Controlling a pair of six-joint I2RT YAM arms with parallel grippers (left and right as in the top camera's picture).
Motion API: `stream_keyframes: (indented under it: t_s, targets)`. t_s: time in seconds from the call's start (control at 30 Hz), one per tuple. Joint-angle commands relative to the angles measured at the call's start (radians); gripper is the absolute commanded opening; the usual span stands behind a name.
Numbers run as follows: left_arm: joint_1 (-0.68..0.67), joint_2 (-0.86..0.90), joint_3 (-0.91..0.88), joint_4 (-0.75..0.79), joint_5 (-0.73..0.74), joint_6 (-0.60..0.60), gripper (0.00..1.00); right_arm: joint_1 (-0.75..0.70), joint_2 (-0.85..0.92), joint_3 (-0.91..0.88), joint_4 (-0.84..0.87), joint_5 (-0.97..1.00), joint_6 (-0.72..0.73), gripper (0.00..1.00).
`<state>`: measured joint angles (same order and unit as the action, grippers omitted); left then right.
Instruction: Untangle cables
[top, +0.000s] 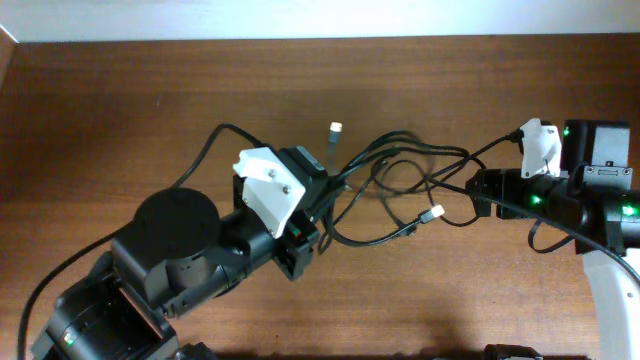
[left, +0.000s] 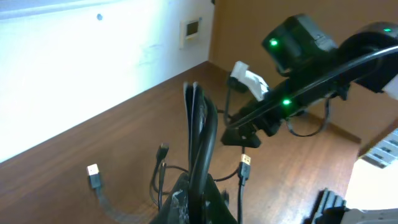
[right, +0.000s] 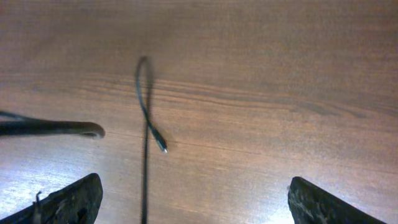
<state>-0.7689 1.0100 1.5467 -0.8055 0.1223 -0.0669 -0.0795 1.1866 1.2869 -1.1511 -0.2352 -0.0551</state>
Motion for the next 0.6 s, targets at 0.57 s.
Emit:
stream_keyframes:
  t_s: [0.57]
  targets:
    - [0.000, 0.100, 0.018, -0.111, -0.280, 0.003, 0.00, -0.006, -0.291, 0.013, -0.098, -0.278, -0.091, 1.00]
